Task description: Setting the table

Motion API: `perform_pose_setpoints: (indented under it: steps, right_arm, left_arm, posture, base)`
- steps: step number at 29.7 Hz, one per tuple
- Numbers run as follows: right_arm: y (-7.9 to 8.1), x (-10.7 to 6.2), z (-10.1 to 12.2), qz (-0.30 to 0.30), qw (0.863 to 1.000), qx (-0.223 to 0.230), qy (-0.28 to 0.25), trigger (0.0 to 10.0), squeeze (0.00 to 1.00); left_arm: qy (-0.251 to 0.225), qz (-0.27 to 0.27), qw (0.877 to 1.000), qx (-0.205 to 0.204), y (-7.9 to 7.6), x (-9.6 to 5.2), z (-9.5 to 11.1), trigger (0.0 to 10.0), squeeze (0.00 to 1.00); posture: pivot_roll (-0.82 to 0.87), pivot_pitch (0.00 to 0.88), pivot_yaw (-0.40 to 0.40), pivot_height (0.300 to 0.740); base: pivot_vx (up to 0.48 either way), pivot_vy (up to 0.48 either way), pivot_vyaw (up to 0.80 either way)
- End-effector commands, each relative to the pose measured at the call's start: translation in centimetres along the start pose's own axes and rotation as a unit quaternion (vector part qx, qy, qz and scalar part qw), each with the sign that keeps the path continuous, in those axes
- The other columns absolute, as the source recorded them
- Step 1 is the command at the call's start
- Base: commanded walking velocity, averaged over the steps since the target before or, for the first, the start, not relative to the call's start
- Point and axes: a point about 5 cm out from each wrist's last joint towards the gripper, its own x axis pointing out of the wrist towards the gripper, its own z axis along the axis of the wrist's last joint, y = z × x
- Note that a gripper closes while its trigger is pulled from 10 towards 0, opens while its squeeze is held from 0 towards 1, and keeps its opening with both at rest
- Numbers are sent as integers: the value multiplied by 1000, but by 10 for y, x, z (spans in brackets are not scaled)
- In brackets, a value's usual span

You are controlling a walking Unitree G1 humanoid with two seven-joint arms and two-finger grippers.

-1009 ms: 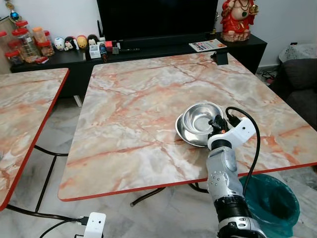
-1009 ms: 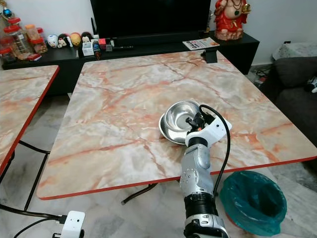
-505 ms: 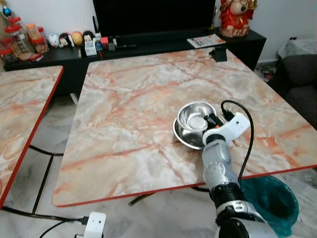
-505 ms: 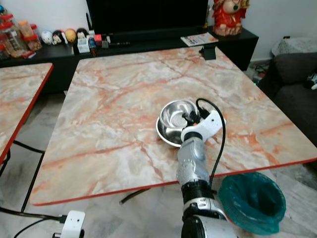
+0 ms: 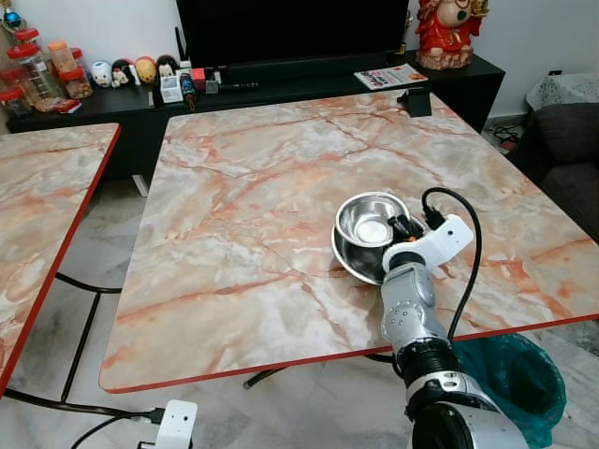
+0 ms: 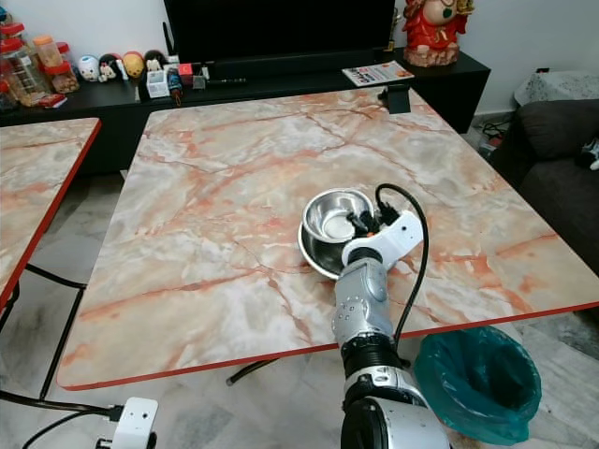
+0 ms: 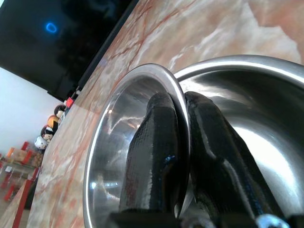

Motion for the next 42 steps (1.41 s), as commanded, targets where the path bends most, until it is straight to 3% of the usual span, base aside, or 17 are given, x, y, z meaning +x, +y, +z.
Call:
perform_pose_setpoints:
  steps: [1,5,16,28,32,33,34,35,36,39,41,42]
  right_arm:
    - [16,-1,-7,4,1000,21,14,10000,0]
    - [27,-1,-1,16,999,33,4,10000,0]
    - [39,0,5,22,998,52,5,10000,0]
    - [37,-8,-1,8,998,50,27,10000,0]
    - [37,-12,-5,7,999,27,42,10000,0]
    - [36,-13,-6,6,999,27,44,10000,12]
    - [35,-14,-7,6,999,29,46,10000,251]
    - [35,-15,-7,7,998,29,46,10000,251]
    - [34,-15,-8,6,998,27,48,10000,376]
    - [34,-19,-8,10,998,25,55,10000,420]
    - [31,-22,-10,7,998,17,60,10000,298]
    - [31,-22,-10,7,998,17,60,10000,298]
  left_arm:
    - [3,0,1000,4,3,-1,-3,10000,0]
    - [0,1,1000,2,4,0,-1,10000,0]
    - [-5,0,1000,1,4,1,2,10000,0]
    - [-7,-3,1000,6,4,1,4,10000,0]
    - [-7,-4,1000,6,4,1,4,10000,0]
    - [-7,-4,1000,6,4,1,4,10000,0]
    - [-6,-4,1000,6,4,1,4,10000,0]
    - [-6,-4,1000,6,4,1,4,10000,0]
    - [-6,-4,1000,6,4,1,4,10000,0]
    - [-6,-5,1000,7,4,1,3,10000,0]
    - [-6,-6,1000,8,4,1,4,10000,0]
    - [-6,-6,1000,8,4,1,4,10000,0]
  posture:
    - [34,21,63,740]
    - [34,20,62,740]
    - [37,14,60,740]
    - [34,14,63,740]
    - [35,15,63,740]
    - [35,15,63,740]
    - [34,16,64,740]
    - [34,16,64,740]
    - [33,17,64,740]
    - [32,16,64,740]
    - [31,16,64,740]
    - [31,16,64,740]
  base:
    - [0,0,0]
    - [0,0,0]
    - [0,0,0]
    - [0,0,0]
    - [0,0,0]
    - [0,0,0]
    - [0,0,0]
    - [0,0,0]
    - [0,0,0]
    - [0,0,0]
    - [0,0,0]
    - [0,0,0]
